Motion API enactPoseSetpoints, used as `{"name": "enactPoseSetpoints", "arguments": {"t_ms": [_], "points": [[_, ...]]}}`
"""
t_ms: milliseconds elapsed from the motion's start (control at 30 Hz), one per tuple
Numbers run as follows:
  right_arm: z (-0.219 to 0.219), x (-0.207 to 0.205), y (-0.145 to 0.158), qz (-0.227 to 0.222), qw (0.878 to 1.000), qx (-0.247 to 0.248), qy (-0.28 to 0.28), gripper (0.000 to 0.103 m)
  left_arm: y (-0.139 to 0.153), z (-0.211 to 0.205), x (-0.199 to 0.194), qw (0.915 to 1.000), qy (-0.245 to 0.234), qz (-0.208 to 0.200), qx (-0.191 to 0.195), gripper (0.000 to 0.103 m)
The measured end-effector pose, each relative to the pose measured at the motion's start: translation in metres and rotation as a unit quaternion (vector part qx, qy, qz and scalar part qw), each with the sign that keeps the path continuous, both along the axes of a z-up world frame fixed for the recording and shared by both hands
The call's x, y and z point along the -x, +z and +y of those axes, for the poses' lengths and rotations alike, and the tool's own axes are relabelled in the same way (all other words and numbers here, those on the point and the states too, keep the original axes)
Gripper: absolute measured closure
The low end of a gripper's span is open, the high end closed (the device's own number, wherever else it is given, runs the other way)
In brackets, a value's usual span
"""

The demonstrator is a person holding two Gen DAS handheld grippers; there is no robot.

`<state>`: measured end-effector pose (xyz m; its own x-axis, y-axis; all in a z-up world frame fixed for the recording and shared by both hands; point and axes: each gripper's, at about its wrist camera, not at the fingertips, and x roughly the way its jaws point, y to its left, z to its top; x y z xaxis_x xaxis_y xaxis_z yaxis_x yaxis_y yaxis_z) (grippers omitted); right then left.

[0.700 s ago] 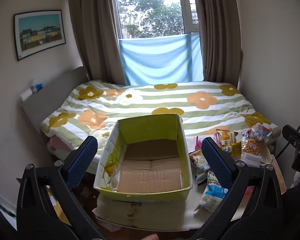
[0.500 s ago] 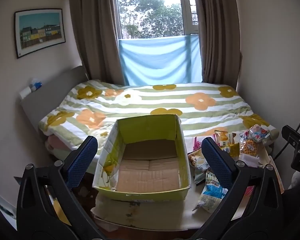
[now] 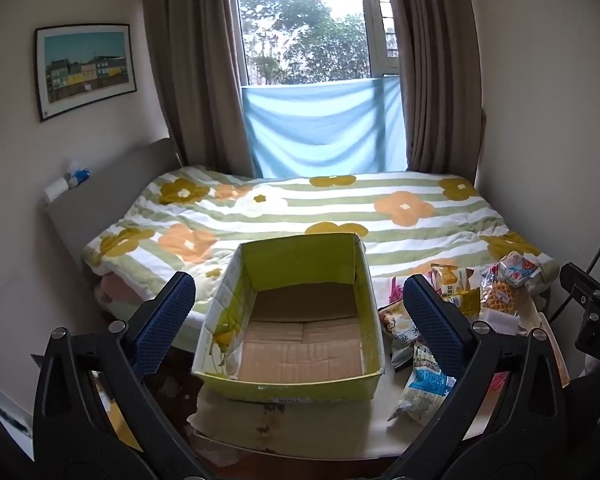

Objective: Organize snacks

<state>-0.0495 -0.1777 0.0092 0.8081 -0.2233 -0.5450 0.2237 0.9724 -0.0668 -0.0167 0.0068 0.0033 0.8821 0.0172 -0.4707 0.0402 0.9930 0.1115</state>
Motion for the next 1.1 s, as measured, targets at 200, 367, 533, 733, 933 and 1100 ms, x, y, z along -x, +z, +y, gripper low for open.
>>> {"name": "enactPoseSetpoints", "arguments": {"t_ms": [200, 367, 533, 733, 933, 1100], "points": [[0.001, 0.007, 0.001, 0.001, 1.000, -0.002, -0.003, 0.000, -0.001, 0.000, 0.006, 1.0000, -0.003, -0.001, -0.005, 0.000], [0.003, 0.012, 0.003, 0.000, 1.000, -0.002, -0.005, 0.000, -0.001, 0.001, 0.009, 1.0000, -0.004, 0.000, -0.005, 0.000], [0.004, 0.014, 0.004, -0.001, 1.000, -0.001, -0.007, 0.000, 0.000, 0.004, 0.015, 1.0000, -0.005, -0.002, -0.005, 0.000], [0.005, 0.016, 0.006, -0.001, 1.000, -0.003, -0.004, 0.000, 0.002, 0.005, 0.021, 1.0000, -0.002, 0.000, -0.005, 0.000], [0.005, 0.023, 0.009, -0.007, 1.000, 0.000, -0.003, 0.000, 0.005, 0.005, 0.025, 1.0000, -0.002, -0.006, -0.001, 0.000], [0.003, 0.026, 0.011, -0.010, 1.000, -0.002, -0.005, 0.000, 0.006, 0.002, 0.027, 0.9999, -0.002, -0.012, -0.003, 0.000]]}}
